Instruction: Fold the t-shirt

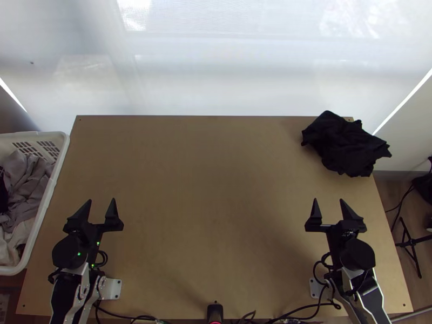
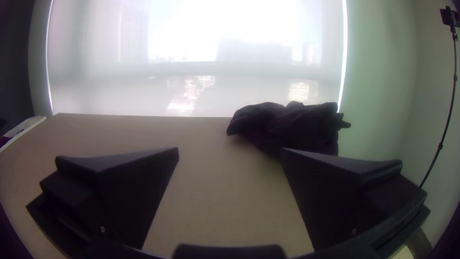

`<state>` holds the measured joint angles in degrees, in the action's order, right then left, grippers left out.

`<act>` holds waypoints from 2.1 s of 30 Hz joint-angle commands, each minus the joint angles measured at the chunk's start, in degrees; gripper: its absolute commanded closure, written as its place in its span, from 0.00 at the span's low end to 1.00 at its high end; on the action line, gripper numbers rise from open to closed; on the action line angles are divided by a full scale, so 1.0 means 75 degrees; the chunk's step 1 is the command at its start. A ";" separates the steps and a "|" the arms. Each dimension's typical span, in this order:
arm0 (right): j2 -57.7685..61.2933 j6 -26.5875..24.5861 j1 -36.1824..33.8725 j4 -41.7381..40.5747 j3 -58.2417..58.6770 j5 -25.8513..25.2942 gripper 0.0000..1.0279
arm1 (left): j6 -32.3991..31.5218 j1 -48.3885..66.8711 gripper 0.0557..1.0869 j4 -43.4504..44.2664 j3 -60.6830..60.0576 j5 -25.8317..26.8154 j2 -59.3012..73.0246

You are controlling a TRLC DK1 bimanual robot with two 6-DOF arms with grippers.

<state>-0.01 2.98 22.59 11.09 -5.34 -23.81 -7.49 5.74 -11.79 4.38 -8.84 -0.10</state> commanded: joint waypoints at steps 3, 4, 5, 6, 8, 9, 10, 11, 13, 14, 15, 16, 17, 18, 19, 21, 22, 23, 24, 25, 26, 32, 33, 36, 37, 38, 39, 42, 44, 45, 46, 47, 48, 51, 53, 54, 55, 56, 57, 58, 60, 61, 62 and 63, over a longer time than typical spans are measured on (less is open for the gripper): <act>0.0001 0.0001 0.0012 -0.0002 -0.0002 -0.0001 0.05 | -0.0010 -0.0003 0.05 0.0002 0.0002 -0.0016 0.0001; 0.0001 0.0001 0.0012 -0.0002 -0.0002 0.0011 0.05 | 0.0002 -0.0003 0.05 0.0002 0.0002 -0.0028 0.0001; 0.0001 0.0001 0.0012 -0.0002 -0.0002 0.0011 0.05 | -0.0010 -0.0003 0.05 0.0002 0.0002 -0.0016 0.0001; 0.0001 0.0001 0.0012 -0.0002 -0.0002 0.0011 0.05 | -0.0010 -0.0003 0.05 0.0002 0.0002 -0.0016 0.0001; 0.0001 0.0001 0.0012 -0.0002 -0.0002 0.0011 0.05 | -0.0010 -0.0003 0.05 0.0002 0.0002 -0.0016 0.0001; 0.0001 0.0001 0.0012 -0.0002 -0.0002 0.0011 0.05 | -0.0010 -0.0003 0.05 0.0002 0.0002 -0.0028 0.0001; 0.0001 0.0001 0.0035 -0.0002 -0.0002 0.0011 0.05 | 0.0002 -0.0003 0.05 0.0002 0.0002 -0.0028 0.0001; 0.0001 0.0001 0.0035 -0.0002 -0.0002 0.0011 0.05 | -0.0010 -0.0003 0.05 0.0002 0.0002 -0.0016 0.0001; 0.0001 0.0235 0.0012 0.0080 -0.0002 -0.0001 0.05 | -0.0010 -0.0003 0.05 0.0002 0.0002 -0.0016 0.0001; 0.0001 0.0305 -0.0094 0.0080 -0.0002 -0.0012 0.05 | 0.0002 -0.0003 0.05 0.0002 0.0002 -0.0016 0.0001; 0.0001 0.0317 -0.0235 0.0091 -0.0002 -0.0001 0.05 | -0.0010 -0.0003 0.05 0.0002 0.0002 -0.0028 0.0001; 0.0001 0.0317 -0.0270 0.0103 -0.0002 0.0011 0.05 | 0.0002 -0.0003 0.05 0.0002 0.0002 -0.0016 0.0001; 0.0001 0.0305 -0.0199 0.0115 -0.0002 0.0011 0.05 | 0.0002 -0.0003 0.05 0.0002 0.0002 -0.0016 0.0001; -0.0010 0.0282 -0.0223 0.0103 -0.0002 -0.0001 0.05 | 0.0002 -0.0003 0.05 0.0002 0.0002 -0.0028 0.0001; -0.0022 0.0258 -0.0399 0.0091 -0.0002 -0.0001 0.05 | 0.0002 -0.0003 0.05 0.0002 0.0002 -0.0016 0.0001; -0.0034 0.0094 -0.0574 -0.0002 -0.0014 -0.0001 0.05 | 0.0002 -0.0003 0.05 0.0002 0.0002 -0.0028 0.0001; -0.0022 0.0059 -0.0645 -0.0108 -0.0002 -0.0001 0.05 | 0.0002 -0.0003 0.05 0.0002 0.0002 -0.0028 0.0001; -0.0022 0.0036 -0.0738 -0.0178 -0.0002 -0.0001 0.05 | 0.0002 -0.0003 0.05 0.0002 0.0002 -0.0016 0.0001; -0.0022 -0.0046 -0.0762 -0.0249 -0.0014 -0.0001 0.05 | 0.0002 -0.0003 0.05 0.0002 0.0002 -0.0016 0.0001; -0.0034 -0.0257 -0.0738 -0.0342 -0.0026 -0.0001 0.05 | 0.0002 -0.0003 0.05 0.0002 0.0002 -0.0016 0.0001; -0.0034 -0.0515 -0.0715 -0.0448 -0.0037 0.0011 0.05 | 0.0002 -0.0003 0.05 0.0002 0.0002 -0.0016 0.0001; 0.0001 -0.2531 -0.0528 -0.1092 -0.0260 0.0058 0.05 | -0.0010 -0.0003 0.05 0.0002 0.0002 -0.0016 0.0001; 0.0001 -0.2753 -0.0504 -0.1057 -0.0354 0.0058 0.05 | 0.0002 -0.0003 0.05 0.0002 0.0002 -0.0016 0.0001; 0.0048 -0.3105 -0.0469 -0.0600 -0.0811 0.0058 0.05 | -0.0010 -0.0003 0.05 0.0002 0.0002 -0.0028 0.0001; 0.0166 -0.3128 -0.0445 -0.0448 -0.1022 0.0046 0.05 | 0.0002 -0.0003 0.05 0.0002 0.0002 -0.0028 0.0001; 0.0341 -0.3140 -0.0445 -0.0295 -0.1291 0.0034 0.05 | -0.0010 -0.0003 0.05 0.0002 0.0002 -0.0028 0.0001; 0.0658 -0.3128 -0.0457 -0.0225 -0.1573 -0.0012 0.05 | 0.0002 -0.0003 0.05 0.0002 0.0002 -0.0028 0.0001; 0.2017 -0.3011 -0.0528 0.0173 -0.2698 -0.0270 0.05 | -0.0010 -0.0003 0.05 0.0002 0.0002 -0.0016 0.0001; 0.2955 -0.2624 -0.0598 0.0701 -0.3530 -0.0341 0.05 | 0.0002 -0.0003 0.05 0.0002 0.0002 -0.0016 0.0001; 0.3388 -0.2331 -0.0610 0.1029 -0.3963 -0.0341 0.05 | -0.0010 -0.0003 0.05 0.0002 0.0002 -0.0016 0.0001; 0.3787 -0.2038 -0.0610 0.1369 -0.4409 -0.0399 0.05 | 0.0002 -0.0003 0.05 0.0002 0.0002 -0.0016 0.0001; 0.4150 -0.1710 -0.0598 0.1720 -0.4830 -0.0423 0.05 | -0.0010 -0.0003 0.05 0.0002 0.0002 -0.0016 0.0001; 0.4466 -0.1382 -0.0598 0.2025 -0.5241 -0.0481 0.05 | 0.0002 -0.0003 0.05 0.0002 0.0002 -0.0016 0.0001; 0.5228 -0.0421 -0.0598 0.3068 -0.6319 -0.0505 0.05 | -0.0010 -0.0003 0.05 0.0002 0.0002 -0.0016 0.0001; 0.5533 0.0130 -0.0586 0.3712 -0.6905 -0.0505 0.05 | 0.0002 -0.0003 0.05 0.0002 0.0002 -0.0016 0.0001; 0.5650 0.0329 -0.0563 0.3959 -0.7127 -0.0505 0.05 | 0.0002 -0.0003 0.05 0.0002 0.0002 -0.0016 0.0001; 0.5755 0.0434 -0.0528 0.4193 -0.7327 -0.0505 0.05 | 0.0002 -0.0003 0.05 0.0002 0.0002 -0.0028 0.0001; 0.5873 0.0610 -0.0469 0.4451 -0.7537 -0.0505 0.05 | 0.0002 -0.0003 0.05 0.0002 0.0002 -0.0028 0.0001; 0.6013 0.0844 -0.0469 0.4755 -0.7760 -0.0505 0.05 | 0.0002 -0.0003 0.05 0.0002 0.0002 -0.0028 0.0001; 0.6142 0.1102 -0.0445 0.5060 -0.7959 -0.0505 0.05 | -0.0150 0.0008 0.05 0.0014 0.0002 0.0042 0.0001; 0.6330 0.1501 -0.0422 0.5435 -0.8264 -0.0493 0.05 | -0.0725 0.0313 0.05 0.0014 0.0002 0.0253 0.0001; 0.6423 0.1618 -0.0445 0.5564 -0.8358 -0.0458 0.05 | -0.0877 0.0419 0.05 0.0072 0.0025 -0.0110 0.0001; 0.6494 0.1700 -0.0445 0.5658 -0.8405 -0.0434 0.05 | -0.0959 0.0454 0.05 0.0084 0.0072 -0.0884 0.0001; 0.6541 0.1723 -0.0445 0.5669 -0.8428 -0.0411 0.05 | -0.0959 0.0477 0.05 0.0049 0.0131 -0.1563 -0.0010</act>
<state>43.24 8.93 18.96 45.58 -60.82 -27.44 -10.63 7.01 -11.79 4.45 -9.06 -0.10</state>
